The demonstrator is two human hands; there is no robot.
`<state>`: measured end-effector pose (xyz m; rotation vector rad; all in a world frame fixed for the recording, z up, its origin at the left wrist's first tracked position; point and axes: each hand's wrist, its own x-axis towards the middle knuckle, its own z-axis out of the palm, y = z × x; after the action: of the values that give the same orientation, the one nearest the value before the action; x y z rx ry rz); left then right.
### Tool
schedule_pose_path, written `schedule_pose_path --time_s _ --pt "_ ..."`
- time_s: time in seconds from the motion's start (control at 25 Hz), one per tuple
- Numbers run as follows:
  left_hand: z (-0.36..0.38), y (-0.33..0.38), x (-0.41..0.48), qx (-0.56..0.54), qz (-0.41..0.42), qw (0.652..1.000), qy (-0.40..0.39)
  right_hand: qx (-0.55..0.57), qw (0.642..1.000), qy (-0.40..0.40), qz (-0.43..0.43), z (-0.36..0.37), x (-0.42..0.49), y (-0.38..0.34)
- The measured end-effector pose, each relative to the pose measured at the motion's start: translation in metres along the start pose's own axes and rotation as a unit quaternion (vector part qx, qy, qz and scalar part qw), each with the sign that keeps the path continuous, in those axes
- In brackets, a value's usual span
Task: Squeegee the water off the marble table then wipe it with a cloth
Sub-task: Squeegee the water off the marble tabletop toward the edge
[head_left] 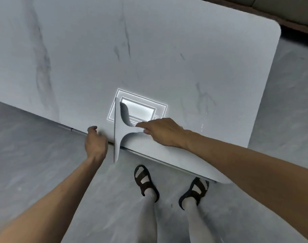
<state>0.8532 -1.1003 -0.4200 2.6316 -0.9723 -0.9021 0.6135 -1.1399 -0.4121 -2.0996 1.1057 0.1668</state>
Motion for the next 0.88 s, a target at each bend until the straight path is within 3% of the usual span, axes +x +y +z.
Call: schedule_pose_path --time_s 0.2,0.36,0.64,0.88 --pt "-0.027 -0.011 0.034 0.015 -0.014 0.999 -0.038 -0.044 0.998 -0.030 -0.042 0.025 0.081 -0.055" --pt "-0.028 -0.018 0.038 0.046 0.021 0.995 -0.088 -0.042 0.998 -0.032 -0.030 0.029 0.086 -0.061" --pt "0.002 0.009 0.005 0.077 0.125 0.983 -0.111 -0.022 0.990 0.025 0.140 -0.018 -0.025 0.045" --pt "0.083 0.051 -0.089 0.081 0.180 0.963 -0.181 -0.033 0.971 0.055 0.232 -0.037 -0.150 0.125"
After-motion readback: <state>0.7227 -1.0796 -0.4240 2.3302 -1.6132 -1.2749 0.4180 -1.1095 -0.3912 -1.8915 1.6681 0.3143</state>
